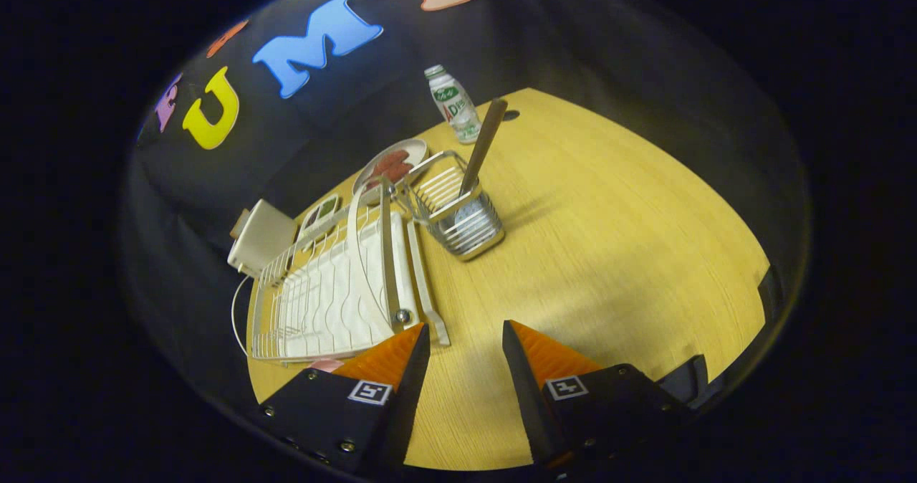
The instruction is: Take the plate from the dish rack, then take the spoon from the basket and place it into the plate.
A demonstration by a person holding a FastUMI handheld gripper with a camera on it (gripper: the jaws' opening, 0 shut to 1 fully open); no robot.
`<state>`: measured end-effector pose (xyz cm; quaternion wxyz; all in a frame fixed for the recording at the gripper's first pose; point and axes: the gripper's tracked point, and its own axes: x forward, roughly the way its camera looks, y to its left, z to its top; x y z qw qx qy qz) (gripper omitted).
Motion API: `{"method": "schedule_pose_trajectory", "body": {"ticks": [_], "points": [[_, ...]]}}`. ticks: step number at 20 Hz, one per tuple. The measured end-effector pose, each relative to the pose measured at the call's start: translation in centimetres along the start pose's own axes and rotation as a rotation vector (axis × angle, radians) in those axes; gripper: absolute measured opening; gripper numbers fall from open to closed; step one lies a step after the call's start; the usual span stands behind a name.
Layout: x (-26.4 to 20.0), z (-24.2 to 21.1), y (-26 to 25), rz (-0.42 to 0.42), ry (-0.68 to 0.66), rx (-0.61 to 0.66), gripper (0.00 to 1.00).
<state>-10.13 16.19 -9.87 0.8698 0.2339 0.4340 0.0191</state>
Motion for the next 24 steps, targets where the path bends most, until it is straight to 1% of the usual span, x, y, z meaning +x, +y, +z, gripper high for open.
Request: {"method": "schedule_pose_trajectory", "body": {"ticks": [5,9,13,16,20,21,23,24], "points": [[0.4,7.1,-0.3,-0.034,-0.261,0.023,0.63],[1.6,10.1,-1.2,-0.057,-0.395,-0.028,0.63],[3.4,12.2,-2.2,-0.065,-0.457,-0.049,0.63],[4.9,13.6,-2.1,-0.043,-0.466,-0.018,0.63],[6.0,14.8,-2.8,-0.049,-0.478,0.021,0.63],[6.1,15.1,-2.8,-0.045,-0.483,0.025,0.61],[6.1,15.1,-2.6,-0.046,-0.487,0.023,0.61],[6.3,15.0,-2.6,-0.044,-0.485,0.016,0.53]]}}
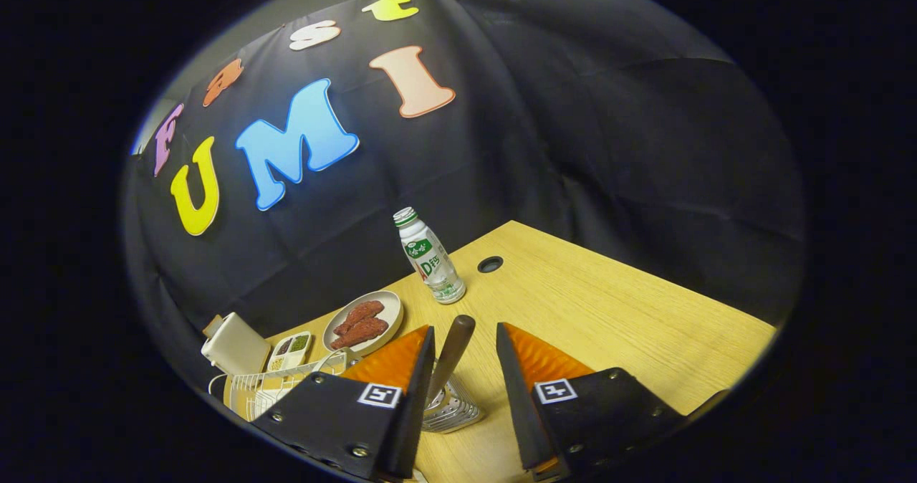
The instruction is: Take the plate from the dish rack, then take the spoon from the basket and place it into the plate.
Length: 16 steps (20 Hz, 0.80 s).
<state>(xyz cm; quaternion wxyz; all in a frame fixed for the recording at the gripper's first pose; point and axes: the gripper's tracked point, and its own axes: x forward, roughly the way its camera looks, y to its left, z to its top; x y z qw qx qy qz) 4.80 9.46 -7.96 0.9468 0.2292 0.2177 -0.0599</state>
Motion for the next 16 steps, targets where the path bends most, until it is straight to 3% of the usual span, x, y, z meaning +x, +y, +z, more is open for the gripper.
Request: {"method": "schedule_pose_trajectory", "body": {"ticks": [3,4,5,6,9,11,16], "points": [[-0.1,0.0,0.5,0.015,0.004,0.002,0.50],[0.5,-0.4,0.7,0.025,0.012,0.001,0.34],[0.3,-0.8,0.7,0.013,0.018,0.005,0.35],[0.6,-0.2,0.9,0.012,0.010,0.021,0.19],[0.4,0.0,1.3,0.011,0.039,0.051,0.18],[0.7,0.8,1.8,0.018,0.032,0.092,0.06],[1.1,1.1,2.3,0.023,0.061,0.064,0.06]]}}
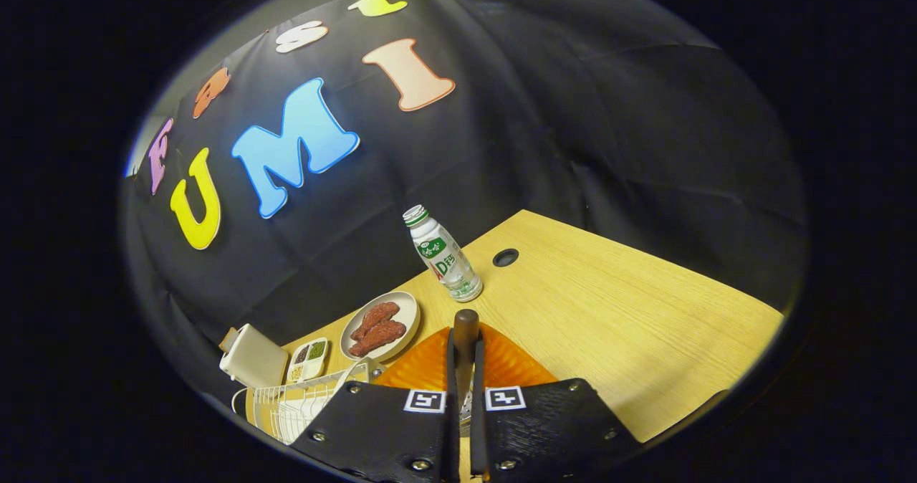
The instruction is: Take the plate from the dish rack, then take the spoon from the basket and place it into the plate.
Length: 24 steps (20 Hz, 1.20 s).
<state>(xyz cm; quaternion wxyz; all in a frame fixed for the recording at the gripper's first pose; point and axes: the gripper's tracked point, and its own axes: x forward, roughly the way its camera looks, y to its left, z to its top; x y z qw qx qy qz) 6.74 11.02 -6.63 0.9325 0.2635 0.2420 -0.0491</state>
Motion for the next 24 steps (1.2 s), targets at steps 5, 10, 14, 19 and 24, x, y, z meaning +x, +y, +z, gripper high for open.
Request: {"method": "schedule_pose_trajectory", "body": {"ticks": [5,10,14,19,24], "points": [[-0.6,1.5,1.4,0.029,0.010,-0.043,0.06],[-1.9,4.8,3.9,0.057,-0.022,-0.126,0.06],[-4.7,7.6,8.4,0.129,-0.043,-0.242,0.06],[-9.8,6.6,15.9,0.297,-0.016,-0.323,0.06],[-15.4,2.4,22.1,0.461,0.051,-0.378,0.06]]}}
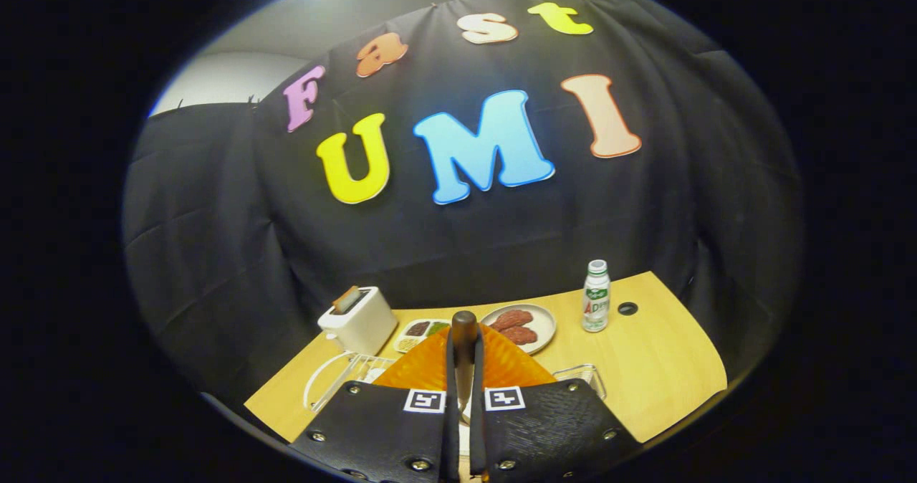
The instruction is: Take the plate from the dish rack, then take the spoon from the basket and place it into the plate.
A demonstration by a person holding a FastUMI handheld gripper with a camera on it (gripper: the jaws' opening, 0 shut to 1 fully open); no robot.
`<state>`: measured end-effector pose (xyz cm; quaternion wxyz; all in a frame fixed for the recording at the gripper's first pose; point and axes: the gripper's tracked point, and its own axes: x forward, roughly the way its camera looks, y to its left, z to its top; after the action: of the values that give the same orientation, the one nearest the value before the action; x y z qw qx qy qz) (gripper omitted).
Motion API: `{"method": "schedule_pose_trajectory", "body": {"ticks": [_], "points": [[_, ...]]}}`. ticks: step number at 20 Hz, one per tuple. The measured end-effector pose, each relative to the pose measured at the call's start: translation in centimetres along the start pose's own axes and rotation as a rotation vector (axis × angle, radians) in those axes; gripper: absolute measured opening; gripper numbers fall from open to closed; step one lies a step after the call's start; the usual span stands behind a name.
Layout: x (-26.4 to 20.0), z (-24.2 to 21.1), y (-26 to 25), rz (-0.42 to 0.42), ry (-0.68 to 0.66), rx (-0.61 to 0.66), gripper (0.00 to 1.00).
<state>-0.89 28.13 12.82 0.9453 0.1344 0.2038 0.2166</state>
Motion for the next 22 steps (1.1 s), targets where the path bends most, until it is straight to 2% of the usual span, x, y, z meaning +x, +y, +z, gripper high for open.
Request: {"method": "schedule_pose_trajectory", "body": {"ticks": [3,8,22], "points": [[-1.5,-2.3,4.9,0.093,0.047,-0.022,0.06],[-2.7,-6.7,9.2,0.180,0.126,-0.049,0.06],[-1.0,-18.2,13.7,0.265,0.266,-0.138,0.06]]}}
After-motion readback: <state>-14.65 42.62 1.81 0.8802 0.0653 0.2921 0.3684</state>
